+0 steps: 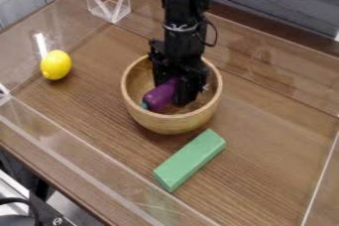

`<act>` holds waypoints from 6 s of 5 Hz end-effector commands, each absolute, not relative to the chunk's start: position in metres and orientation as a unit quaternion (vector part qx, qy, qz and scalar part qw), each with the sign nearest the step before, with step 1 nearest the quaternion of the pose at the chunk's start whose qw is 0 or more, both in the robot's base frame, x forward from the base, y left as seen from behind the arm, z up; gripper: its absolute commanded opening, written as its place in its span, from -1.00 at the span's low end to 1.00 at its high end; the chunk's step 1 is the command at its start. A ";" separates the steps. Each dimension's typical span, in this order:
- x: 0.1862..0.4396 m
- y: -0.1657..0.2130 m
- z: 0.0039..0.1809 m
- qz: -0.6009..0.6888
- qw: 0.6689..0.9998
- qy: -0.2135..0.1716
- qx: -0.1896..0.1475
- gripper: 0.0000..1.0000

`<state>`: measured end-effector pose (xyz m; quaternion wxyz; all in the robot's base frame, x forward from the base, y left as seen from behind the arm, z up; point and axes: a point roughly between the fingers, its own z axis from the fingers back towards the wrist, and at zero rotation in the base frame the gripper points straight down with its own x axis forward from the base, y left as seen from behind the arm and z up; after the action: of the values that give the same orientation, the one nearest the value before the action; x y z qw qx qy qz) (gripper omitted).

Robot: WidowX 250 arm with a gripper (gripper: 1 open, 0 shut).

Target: Remove the purple eggplant from inside the brown bowl and put it on the table

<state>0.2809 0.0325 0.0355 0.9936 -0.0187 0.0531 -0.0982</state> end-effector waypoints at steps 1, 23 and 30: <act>0.288 0.036 0.060 -0.090 0.996 0.018 -0.014 -1.00; 0.302 0.015 0.072 -0.034 0.999 0.011 -0.039 -1.00; 0.305 0.015 0.066 -0.021 0.999 0.016 -0.040 -1.00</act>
<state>0.2946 0.0166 0.0534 0.9981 -0.0425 0.0422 -0.0150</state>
